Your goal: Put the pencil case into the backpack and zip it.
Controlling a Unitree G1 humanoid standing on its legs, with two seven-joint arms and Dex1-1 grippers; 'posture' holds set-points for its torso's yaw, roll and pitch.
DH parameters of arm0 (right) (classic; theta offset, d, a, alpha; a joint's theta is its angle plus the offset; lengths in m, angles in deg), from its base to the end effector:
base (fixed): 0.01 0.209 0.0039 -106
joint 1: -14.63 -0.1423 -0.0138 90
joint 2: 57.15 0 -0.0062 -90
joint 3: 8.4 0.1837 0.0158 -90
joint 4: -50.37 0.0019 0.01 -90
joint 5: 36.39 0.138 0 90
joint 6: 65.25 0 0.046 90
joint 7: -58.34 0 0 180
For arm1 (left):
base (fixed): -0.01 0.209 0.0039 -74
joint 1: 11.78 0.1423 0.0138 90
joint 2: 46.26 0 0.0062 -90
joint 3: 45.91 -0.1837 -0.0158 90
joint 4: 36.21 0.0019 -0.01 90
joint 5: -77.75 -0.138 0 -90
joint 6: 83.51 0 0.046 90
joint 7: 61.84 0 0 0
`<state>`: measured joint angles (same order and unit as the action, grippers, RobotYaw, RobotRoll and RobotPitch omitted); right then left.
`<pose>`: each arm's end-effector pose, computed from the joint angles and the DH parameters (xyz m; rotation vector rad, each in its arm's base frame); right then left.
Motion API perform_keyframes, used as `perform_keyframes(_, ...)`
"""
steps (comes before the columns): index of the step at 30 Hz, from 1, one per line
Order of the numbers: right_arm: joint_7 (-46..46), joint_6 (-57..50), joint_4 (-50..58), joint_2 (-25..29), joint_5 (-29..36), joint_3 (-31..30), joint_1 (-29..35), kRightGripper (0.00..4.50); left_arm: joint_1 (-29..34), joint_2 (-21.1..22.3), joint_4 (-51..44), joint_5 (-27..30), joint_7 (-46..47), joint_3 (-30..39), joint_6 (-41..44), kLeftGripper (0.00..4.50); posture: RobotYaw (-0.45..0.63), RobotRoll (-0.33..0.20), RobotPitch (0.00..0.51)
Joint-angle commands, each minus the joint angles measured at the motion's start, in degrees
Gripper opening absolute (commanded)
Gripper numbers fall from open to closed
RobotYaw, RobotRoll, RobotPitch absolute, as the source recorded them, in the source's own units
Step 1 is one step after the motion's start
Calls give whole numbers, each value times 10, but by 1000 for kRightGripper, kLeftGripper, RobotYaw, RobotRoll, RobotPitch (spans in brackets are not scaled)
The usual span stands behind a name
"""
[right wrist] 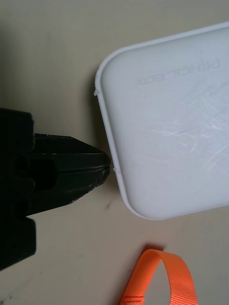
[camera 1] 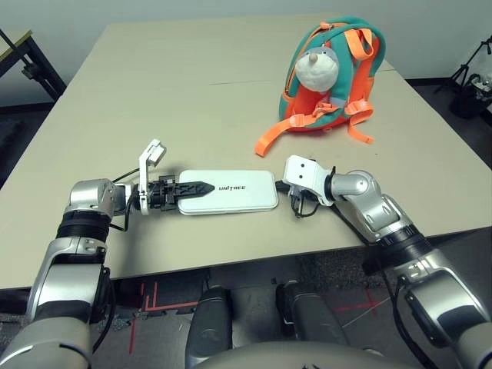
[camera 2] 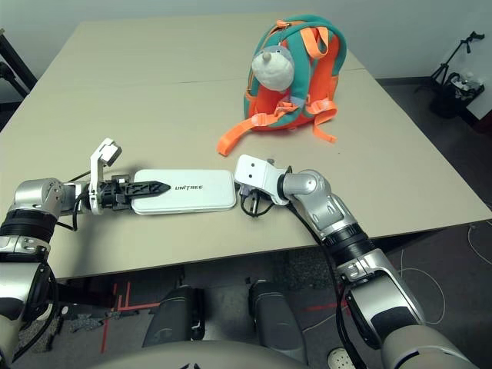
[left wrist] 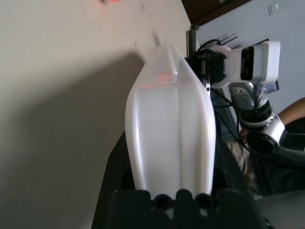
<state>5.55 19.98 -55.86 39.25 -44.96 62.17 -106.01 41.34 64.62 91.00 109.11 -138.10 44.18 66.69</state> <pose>0.2934 -0.1497 0.1080 -0.6993 0.1867 1.1414 0.2860 0.2836 0.1026 -0.6943 0.7394 -1.0273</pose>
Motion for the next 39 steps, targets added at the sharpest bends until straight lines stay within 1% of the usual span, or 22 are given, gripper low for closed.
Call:
perform_keyframes(1,34,-4,-30,10,12,37,-10,641,-6,3,31,-30,88,45,-68,1346,-42,0,86)
perform_keyframes(2,47,-14,-37,8,22,55,-14,960,-5,0,22,-23,97,60,-73,1346,-39,0,87)
perform_keyframes(3,55,-21,-42,7,29,66,-17,1371,-4,-2,14,-17,101,68,-75,1346,-39,0,87)
perform_keyframes(7,121,-70,-52,-15,81,148,-37,2906,5,-12,-47,17,130,125,-79,1343,-37,0,89)
perform_keyframes(8,127,-76,-52,-16,87,157,-38,3288,7,-15,-58,23,137,133,-77,1328,-34,0,88)
perform_keyframes(11,148,-113,-44,-15,128,207,-42,4444,15,-16,-124,53,161,169,-56,1308,-32,0,88)
perform_keyframes(14,161,-131,-41,-2,155,242,-42,4500,33,-13,-172,58,194,192,-60,1308,-36,0,88)
perform_keyframes(18,181,-135,-55,13,168,267,-52,4500,56,-14,-215,70,234,228,-66,1307,-37,0,87)
perform_keyframes(22,222,-121,-100,26,161,281,-77,4500,77,-10,-245,80,250,244,-63,1307,-24,0,82)
perform_keyframes(28,247,-101,-149,37,165,291,-110,4500,97,-8,-277,101,268,258,-54,1307,-6,0,71)
perform_keyframes(33,273,-41,-243,39,154,287,-166,4500,99,-5,-276,108,277,262,-62,1307,-7,0,65)
perform_keyframes(34,275,-24,-266,38,152,284,-179,4500,97,-6,-274,109,278,261,-66,1307,-12,0,57)
perform_keyframes(39,278,27,-361,29,146,276,-232,4500,86,-8,-260,108,278,254,-76,1307,-20,0,54)
